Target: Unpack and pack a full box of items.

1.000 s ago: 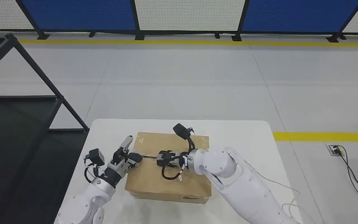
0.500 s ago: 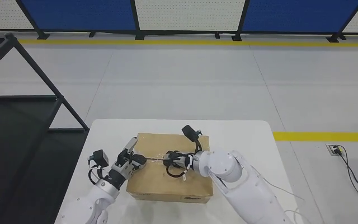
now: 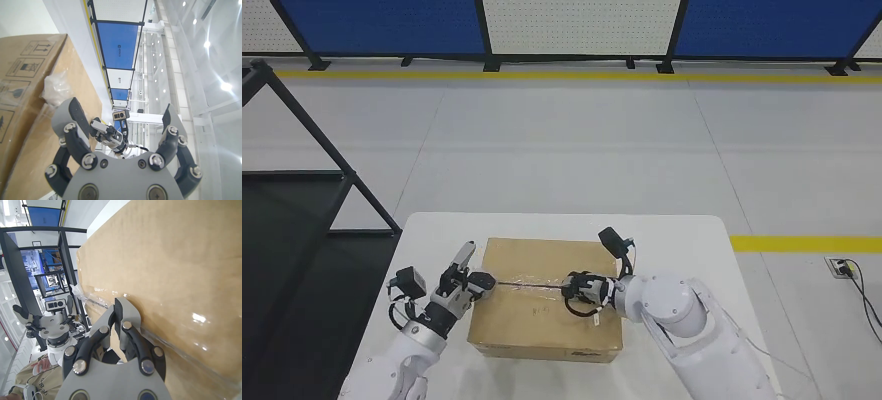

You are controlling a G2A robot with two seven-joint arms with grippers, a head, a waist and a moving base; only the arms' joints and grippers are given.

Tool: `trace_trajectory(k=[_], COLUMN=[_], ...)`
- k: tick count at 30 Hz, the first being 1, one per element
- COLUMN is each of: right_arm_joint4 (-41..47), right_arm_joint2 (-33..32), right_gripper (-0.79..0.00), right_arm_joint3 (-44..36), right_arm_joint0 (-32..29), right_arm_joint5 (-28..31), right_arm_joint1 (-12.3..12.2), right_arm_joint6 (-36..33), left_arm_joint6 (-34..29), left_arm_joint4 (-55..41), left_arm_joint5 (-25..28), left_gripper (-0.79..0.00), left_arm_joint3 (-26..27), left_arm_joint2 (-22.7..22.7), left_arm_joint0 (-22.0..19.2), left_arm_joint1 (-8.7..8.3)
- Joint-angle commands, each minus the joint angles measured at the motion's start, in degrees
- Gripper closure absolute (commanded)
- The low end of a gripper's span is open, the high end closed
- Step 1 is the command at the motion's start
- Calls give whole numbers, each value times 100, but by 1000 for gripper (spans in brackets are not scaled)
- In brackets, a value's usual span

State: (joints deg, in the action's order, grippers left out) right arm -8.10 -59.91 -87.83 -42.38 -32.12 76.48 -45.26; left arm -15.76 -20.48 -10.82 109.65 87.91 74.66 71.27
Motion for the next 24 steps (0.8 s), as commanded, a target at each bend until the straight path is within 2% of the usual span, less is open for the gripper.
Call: trace_trajectory(k=[1,8,17,24], right_arm_joint4=[-24,-142,-242,0], right_arm_joint2=[-95,-412,-747,-575], right_gripper=[0,0,0,0], right_arm_joint3=[-67,-378,-880,-1197], right_arm_joint0=[-77,-354,-662,-416], right_arm_joint5=[-70,-280,-408,139], right_arm_joint1=[-29,-132,-244,-183], right_arm_joint6=[-9,-18,-18,338], left_arm_joint6=[34,138,188,261], left_arm_joint4=[-78,-171,-165,-294], left_arm_joint5=[42,144,229,582], left_gripper=[-785,-785,-785,-785], left_arm_joint3=[116,451,631,975], left_arm_joint2=[90,424,845,1225], left_arm_joint0=[58,267,548,1021], left_arm_joint1=[-3,-22,-52,-54])
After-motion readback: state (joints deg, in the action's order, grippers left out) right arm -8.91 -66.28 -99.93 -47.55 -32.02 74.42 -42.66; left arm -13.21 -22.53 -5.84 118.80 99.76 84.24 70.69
